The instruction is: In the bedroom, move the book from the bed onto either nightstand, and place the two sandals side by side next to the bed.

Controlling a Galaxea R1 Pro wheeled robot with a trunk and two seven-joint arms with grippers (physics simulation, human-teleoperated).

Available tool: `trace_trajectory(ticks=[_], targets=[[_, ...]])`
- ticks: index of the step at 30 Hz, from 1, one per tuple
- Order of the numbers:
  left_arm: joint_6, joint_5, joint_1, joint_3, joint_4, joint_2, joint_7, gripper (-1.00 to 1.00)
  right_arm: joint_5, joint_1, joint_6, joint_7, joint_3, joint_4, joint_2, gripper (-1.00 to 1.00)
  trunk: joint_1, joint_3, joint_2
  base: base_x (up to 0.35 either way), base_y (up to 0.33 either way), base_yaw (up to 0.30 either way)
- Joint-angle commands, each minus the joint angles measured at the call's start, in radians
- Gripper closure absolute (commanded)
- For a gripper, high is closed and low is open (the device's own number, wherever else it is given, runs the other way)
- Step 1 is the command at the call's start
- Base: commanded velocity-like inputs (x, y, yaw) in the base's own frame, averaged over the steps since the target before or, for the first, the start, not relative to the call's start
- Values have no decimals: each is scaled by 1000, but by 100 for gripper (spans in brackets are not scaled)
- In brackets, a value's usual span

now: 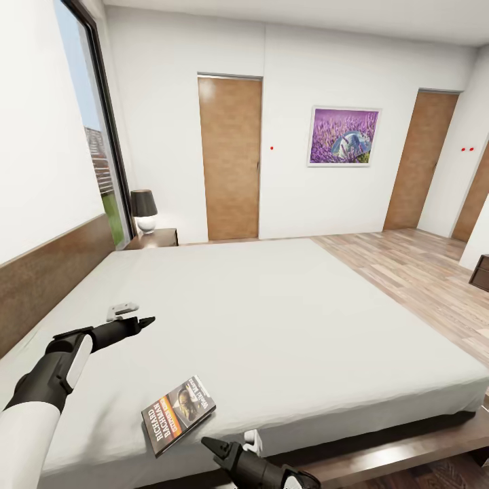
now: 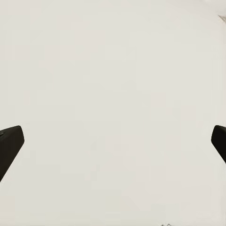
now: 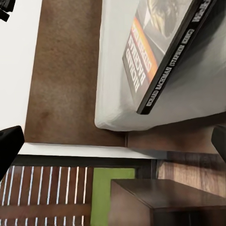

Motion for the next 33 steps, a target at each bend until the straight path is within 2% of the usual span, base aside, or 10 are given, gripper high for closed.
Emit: trace_trajectory(ticks=[1, 15, 33], targets=[[8, 6, -1, 2, -1, 0, -1, -100, -9, -3, 9, 0, 2, -1, 0, -100, 0, -1, 0, 0, 0, 0], [8, 6, -1, 2, -1, 0, -1, -100, -11, -28, 73, 6, 8, -5, 0, -100, 0, -1, 0, 0, 0, 0], [6, 6, -1, 2, -1, 0, -1, -100, -12, -30, 83, 16, 8, -7, 0, -100, 0, -1, 0, 0, 0, 0]])
